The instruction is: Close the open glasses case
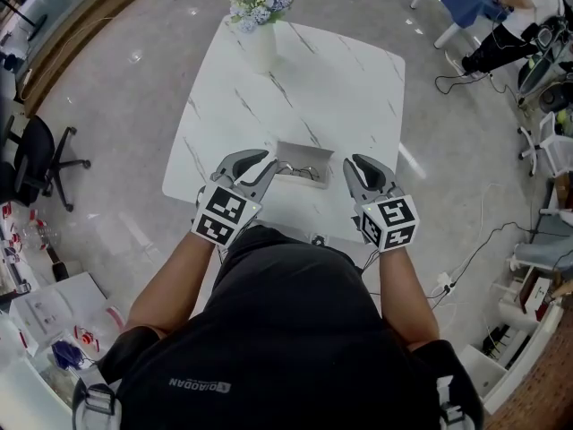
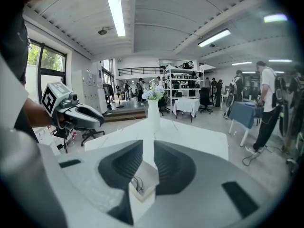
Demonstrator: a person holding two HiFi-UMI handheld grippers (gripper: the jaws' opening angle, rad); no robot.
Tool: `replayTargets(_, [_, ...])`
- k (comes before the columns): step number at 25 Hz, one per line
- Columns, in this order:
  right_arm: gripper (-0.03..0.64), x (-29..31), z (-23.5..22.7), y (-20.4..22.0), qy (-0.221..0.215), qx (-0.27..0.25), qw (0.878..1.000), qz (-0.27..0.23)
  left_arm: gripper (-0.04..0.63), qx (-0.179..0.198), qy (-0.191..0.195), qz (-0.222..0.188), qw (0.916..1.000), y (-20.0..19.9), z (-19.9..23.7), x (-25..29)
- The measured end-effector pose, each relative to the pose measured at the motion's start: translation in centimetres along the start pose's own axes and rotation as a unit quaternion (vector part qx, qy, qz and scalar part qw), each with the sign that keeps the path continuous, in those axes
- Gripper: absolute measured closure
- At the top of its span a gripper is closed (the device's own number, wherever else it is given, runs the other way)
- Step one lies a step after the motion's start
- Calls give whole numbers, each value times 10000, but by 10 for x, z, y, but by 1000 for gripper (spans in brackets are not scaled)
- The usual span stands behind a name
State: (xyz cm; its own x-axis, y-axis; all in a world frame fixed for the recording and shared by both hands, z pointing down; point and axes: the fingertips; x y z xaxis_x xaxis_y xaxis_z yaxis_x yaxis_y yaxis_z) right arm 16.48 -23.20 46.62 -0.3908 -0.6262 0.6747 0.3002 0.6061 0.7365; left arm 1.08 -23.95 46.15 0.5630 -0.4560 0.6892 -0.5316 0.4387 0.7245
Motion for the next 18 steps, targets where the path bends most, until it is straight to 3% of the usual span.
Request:
replayTargets(6, [558, 6, -13, 5, 242, -70, 9997, 30, 515, 62, -223, 231, 9995, 21, 8, 13])
replayTargets(13, [560, 28, -22, 21, 385, -260, 9985, 298, 515, 34, -236, 821, 9963, 70, 9, 46])
replayTargets(18, [560, 45, -29, 33, 451, -256, 9975, 483, 518, 237, -236, 1345, 9904, 109, 3, 72])
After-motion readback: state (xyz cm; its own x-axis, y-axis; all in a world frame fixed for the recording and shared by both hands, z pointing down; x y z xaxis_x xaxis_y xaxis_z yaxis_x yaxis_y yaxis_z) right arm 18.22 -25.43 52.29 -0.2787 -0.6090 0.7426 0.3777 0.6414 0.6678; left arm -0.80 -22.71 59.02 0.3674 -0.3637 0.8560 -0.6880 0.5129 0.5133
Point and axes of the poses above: the fingertips, and each gripper's own axes: x forward along the fingers, z to its left, y out of its underside, and after that the axes turned 15 degrees about z, right-handed
